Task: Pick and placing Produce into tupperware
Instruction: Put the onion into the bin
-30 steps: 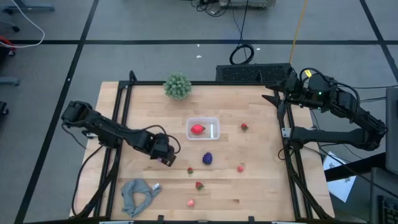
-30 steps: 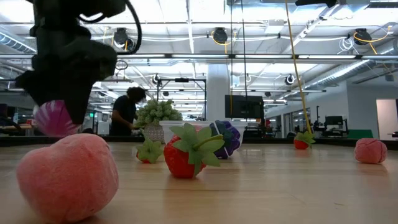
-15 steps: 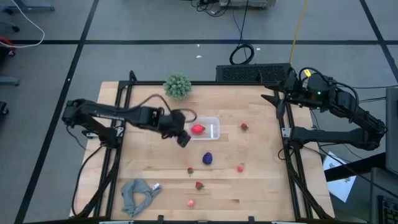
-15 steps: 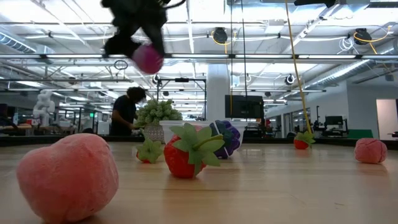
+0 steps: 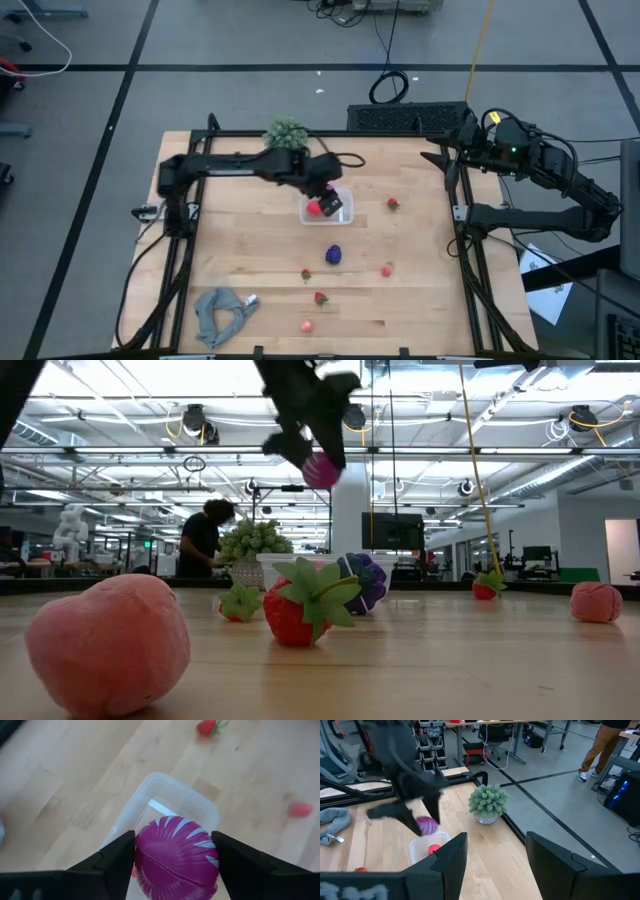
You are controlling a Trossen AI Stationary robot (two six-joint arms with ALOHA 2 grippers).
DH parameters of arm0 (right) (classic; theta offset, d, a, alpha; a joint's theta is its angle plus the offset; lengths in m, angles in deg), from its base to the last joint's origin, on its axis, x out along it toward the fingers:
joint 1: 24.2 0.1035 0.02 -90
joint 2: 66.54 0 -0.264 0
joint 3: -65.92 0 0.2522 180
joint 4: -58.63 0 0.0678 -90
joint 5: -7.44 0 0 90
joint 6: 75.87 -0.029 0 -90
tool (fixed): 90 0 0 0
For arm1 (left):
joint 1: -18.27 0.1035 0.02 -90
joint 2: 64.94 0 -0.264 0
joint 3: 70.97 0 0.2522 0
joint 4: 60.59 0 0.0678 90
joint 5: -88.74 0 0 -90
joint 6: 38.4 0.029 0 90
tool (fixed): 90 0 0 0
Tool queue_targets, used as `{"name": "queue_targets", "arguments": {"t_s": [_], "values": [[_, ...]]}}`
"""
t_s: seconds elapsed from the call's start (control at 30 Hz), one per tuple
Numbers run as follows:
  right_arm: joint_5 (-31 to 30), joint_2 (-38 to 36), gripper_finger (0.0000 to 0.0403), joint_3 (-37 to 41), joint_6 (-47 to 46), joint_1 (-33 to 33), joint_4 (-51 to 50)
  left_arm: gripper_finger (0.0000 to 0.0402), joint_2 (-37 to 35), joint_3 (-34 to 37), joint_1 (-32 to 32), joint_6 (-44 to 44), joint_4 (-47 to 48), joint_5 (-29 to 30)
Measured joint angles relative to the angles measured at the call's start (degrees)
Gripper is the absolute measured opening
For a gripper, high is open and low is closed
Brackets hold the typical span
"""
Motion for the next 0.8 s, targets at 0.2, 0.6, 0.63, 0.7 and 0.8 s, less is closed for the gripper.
{"name": "queue_targets", "arguments": {"t_s": [0.2,0.6,0.63,0.7,0.8], "values": [[0.0,0.0,0.0193,0.0,0.8,0.0,-0.6,0.0248,8.2,-6.3,2.2,3.3,3.7,-1.8],[0.0,0.3,0.0193,0.0,2.2,0.0,-0.6,0.0248,15.5,-6.6,1.7,4.5,2.0,-0.6],[0.0,0.4,0.0193,0.0,2.2,0.0,-0.6,0.0248,15.9,-6.6,1.5,4.6,1.3,-0.2],[0.0,0.6,0.0193,0.0,2.2,0.0,-0.6,0.0248,16.6,-6.6,1.0,5.1,0.3,0.5],[0.0,1.1,0.0193,0.0,2.2,0.0,-0.6,0.0248,16.9,-6.6,0.6,5.9,-0.9,2.1]]}}
